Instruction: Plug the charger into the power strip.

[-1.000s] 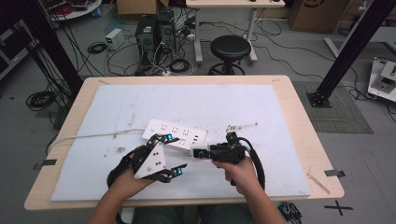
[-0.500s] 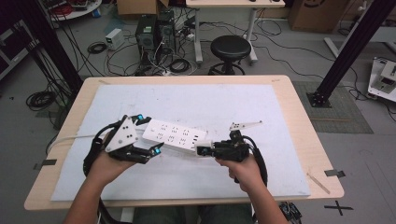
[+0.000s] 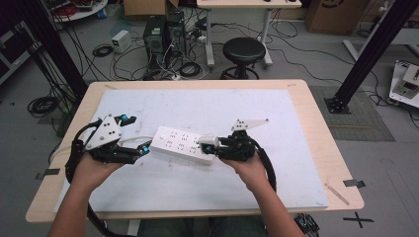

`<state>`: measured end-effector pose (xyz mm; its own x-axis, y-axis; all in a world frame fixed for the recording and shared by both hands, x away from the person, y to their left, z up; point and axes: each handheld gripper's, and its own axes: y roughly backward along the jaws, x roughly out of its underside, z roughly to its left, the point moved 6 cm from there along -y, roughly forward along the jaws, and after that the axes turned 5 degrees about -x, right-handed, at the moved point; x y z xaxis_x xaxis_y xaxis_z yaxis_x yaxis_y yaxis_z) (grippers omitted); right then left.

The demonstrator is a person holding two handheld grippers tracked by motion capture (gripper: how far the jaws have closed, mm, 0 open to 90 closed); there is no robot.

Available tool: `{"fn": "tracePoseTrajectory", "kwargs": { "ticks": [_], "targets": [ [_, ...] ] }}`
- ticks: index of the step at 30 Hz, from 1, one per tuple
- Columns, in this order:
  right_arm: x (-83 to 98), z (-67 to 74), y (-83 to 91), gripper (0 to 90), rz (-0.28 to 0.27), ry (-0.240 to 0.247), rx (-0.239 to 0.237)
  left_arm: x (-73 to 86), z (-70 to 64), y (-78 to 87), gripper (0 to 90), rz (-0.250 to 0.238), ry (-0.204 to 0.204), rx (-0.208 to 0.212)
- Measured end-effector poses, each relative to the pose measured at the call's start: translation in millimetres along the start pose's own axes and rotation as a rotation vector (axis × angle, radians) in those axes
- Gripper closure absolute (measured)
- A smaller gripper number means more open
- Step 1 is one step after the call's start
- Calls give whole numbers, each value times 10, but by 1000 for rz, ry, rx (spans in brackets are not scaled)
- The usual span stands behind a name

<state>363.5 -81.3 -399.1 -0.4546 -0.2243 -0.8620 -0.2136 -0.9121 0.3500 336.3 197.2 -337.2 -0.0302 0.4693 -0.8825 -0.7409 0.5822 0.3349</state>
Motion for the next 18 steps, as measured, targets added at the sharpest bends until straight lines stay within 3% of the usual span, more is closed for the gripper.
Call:
{"fn": "tracePoseTrajectory", "kwargs": {
  "ticks": [3,8,10,18],
  "targets": [
    [-39,-62,-23,629,42,54,74,22,14,13,175,6,-3,-2],
    [-94,-140,-14,630,126,135,140,60,37,37,175,22,-13,-3],
    [-126,-168,-1,630,194,177,170,73,46,38,176,27,-15,-3],
    [-279,-267,32,630,403,243,206,128,48,5,175,48,-15,5]
  ]
}}
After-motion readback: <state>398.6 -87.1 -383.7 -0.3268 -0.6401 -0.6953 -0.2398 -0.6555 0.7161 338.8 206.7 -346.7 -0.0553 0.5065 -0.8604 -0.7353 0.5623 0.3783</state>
